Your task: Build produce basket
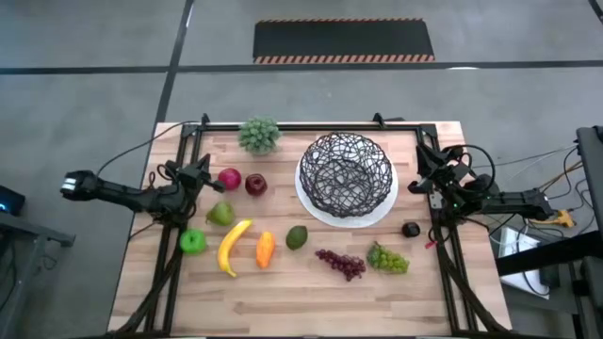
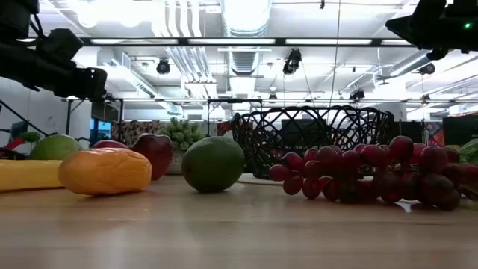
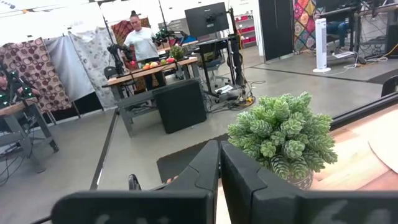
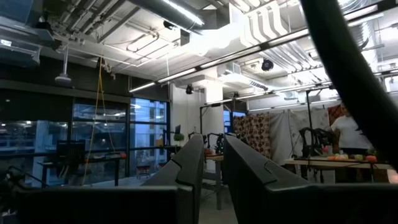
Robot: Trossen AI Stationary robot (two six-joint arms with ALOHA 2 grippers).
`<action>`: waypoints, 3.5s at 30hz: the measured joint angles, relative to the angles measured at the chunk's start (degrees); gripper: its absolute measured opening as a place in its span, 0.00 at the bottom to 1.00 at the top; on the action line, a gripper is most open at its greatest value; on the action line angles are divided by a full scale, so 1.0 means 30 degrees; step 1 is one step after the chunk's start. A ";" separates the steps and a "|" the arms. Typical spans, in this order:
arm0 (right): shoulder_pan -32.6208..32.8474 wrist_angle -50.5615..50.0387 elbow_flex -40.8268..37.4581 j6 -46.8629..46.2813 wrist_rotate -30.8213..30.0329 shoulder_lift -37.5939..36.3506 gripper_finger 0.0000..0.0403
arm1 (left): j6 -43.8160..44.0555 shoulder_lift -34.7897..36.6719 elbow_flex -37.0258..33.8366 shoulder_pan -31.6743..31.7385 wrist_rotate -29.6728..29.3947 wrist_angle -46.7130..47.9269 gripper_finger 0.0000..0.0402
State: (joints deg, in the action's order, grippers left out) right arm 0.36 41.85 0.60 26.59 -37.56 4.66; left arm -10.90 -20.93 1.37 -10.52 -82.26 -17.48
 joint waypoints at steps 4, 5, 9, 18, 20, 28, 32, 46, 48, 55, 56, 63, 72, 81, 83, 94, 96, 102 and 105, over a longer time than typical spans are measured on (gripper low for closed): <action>-0.0003 0.0000 -0.0005 0.0000 -0.0003 0.0001 0.13 | 0.0000 0.0000 0.0000 0.0000 0.0000 -0.0002 0.00; -0.0007 0.0006 0.0000 0.0001 -0.0006 0.0002 0.13 | 0.0000 0.0000 0.0000 0.0000 -0.0006 0.0002 0.00; -0.0005 0.0005 -0.0007 0.0000 0.0000 0.0003 0.13 | 0.0000 -0.0007 0.0000 0.0000 -0.0007 -0.0004 0.00; 0.0000 0.0000 -0.0007 0.0000 0.0000 -0.0004 0.13 | 0.0000 -0.0007 0.0000 0.0000 -0.0007 0.0000 0.00; 0.0000 0.0007 0.0000 0.0007 0.0000 0.0003 0.13 | 0.0000 -0.0007 0.0000 0.0000 -0.0007 0.0003 0.00; -0.0005 0.0007 -0.0003 0.0000 0.0000 0.0003 0.13 | 0.0000 0.0000 0.0000 0.0000 -0.0015 0.0003 0.00; 0.0000 0.0000 0.0000 0.0000 0.0000 0.0003 0.13 | 0.0000 -0.0007 0.0000 0.0000 -0.0015 0.0000 0.00; -0.0007 0.0007 0.0000 0.0000 0.0000 -0.0004 0.13 | 0.0000 -0.0007 0.0000 0.0000 -0.0015 0.0000 0.00; -0.0002 0.0005 0.0000 0.0000 0.0000 0.0002 0.13 | 0.0000 -0.0007 -0.0007 -0.0007 -0.0015 -0.0004 0.00; -0.0007 0.0004 0.0000 0.0000 0.0000 -0.0004 0.13 | 0.0000 -0.0007 0.0000 0.0000 -0.0015 -0.0004 0.00; -0.0007 0.0000 -0.0007 0.0000 0.0000 0.0003 0.13 | 0.0000 -0.0007 0.0000 -0.0006 -0.0015 -0.0003 0.00; -0.0001 0.0004 -0.0001 0.0004 0.0000 -0.0003 0.13 | 0.0000 -0.0007 0.0000 -0.0004 -0.0022 0.0001 0.00; -0.0005 0.0000 0.0000 0.0000 0.0000 0.0002 0.13 | 0.0000 -0.0004 0.0000 -0.0004 -0.0022 0.0001 0.00; -0.0002 0.0002 -0.0002 0.0000 0.0000 0.0002 0.13 | 0.0000 -0.0003 0.0000 -0.0007 -0.0018 -0.0004 0.00; -0.0007 0.0003 0.0000 0.0000 0.0000 -0.0004 0.13 | 0.0000 -0.0007 0.0000 -0.0004 -0.0022 -0.0001 0.00; 0.0044 -0.1419 -0.0007 -1.0701 0.0029 0.0003 0.13 | 0.9749 -0.0132 0.0009 0.0024 0.4279 -0.1344 0.00; -0.0083 -0.1573 0.0000 -1.4228 -0.0121 0.0067 0.13 | 1.1838 -0.0153 0.0129 0.0145 0.4358 -0.2763 0.00; -0.0168 -0.3948 0.0000 -1.1331 -0.0775 0.0130 0.13 | 1.2000 0.0124 0.0153 0.0138 0.4510 -0.3545 0.00; -0.0168 -0.5654 0.0000 -1.2123 -0.0531 0.0149 0.13 | 1.1963 0.0167 0.0211 0.0138 0.5672 -0.3678 0.00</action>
State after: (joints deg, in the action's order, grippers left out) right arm -0.14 24.88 0.60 -9.78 -39.15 5.10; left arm 24.99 -20.43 2.00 -10.11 -65.24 -28.52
